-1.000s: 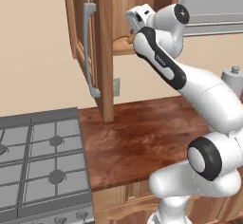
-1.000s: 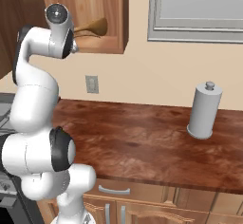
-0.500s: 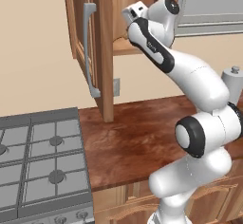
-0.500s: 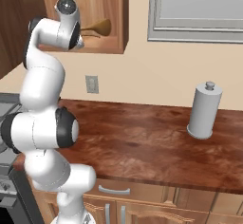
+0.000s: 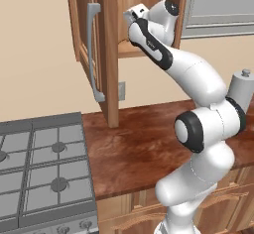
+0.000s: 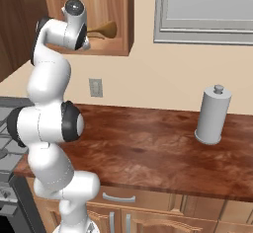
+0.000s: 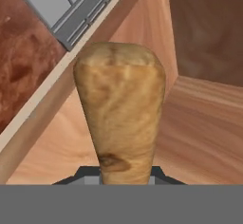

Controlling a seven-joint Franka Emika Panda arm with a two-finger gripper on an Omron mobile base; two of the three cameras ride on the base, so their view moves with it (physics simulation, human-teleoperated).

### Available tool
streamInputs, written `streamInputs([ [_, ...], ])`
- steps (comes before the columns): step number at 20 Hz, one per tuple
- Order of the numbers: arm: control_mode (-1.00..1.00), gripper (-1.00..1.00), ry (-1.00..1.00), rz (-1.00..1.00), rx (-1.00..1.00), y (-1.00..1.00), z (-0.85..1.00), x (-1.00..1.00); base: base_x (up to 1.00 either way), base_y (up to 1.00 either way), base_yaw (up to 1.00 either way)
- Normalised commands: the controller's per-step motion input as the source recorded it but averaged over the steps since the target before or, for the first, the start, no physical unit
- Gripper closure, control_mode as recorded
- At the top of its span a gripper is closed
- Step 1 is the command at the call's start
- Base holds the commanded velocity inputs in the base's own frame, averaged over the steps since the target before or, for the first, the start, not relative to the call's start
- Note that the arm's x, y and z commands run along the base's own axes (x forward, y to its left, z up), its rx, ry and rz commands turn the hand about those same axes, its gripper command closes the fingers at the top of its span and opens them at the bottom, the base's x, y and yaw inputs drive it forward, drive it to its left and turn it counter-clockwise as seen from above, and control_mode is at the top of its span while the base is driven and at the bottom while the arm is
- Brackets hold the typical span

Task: Organize the utensils by type. Pick up the wooden spoons from the counter and place them in the open cabinet. Then pick up the metallic utensils from the counter and place them in the open drawer.

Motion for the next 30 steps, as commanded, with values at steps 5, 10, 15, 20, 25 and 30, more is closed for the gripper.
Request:
streamInputs([
  [5,-1.0,1.0,0.0,0.0,0.0,0.01,-0.11,0.51,0.0,0.0,0.0],
  [10,-1.0,1.0,0.0,0.0,0.0,0.0,-0.04,0.59,0.0,0.0,0.0],
  [15,-1.0,1.0,0.0,-0.01,0.0,0.0,-0.02,0.61,0.0,0.0,0.0],
  [20,-1.0,1.0,0.0,-0.03,0.0,-0.01,-0.2,0.57,0.0,0.0,0.0],
  [25,-1.0,1.0,0.05,-0.02,0.0,-0.19,-0.45,0.58,0.0,0.0,0.0],
  [30,-1.0,1.0,0.07,-0.02,0.0,-0.24,-0.57,0.62,0.0,0.0,0.0],
])
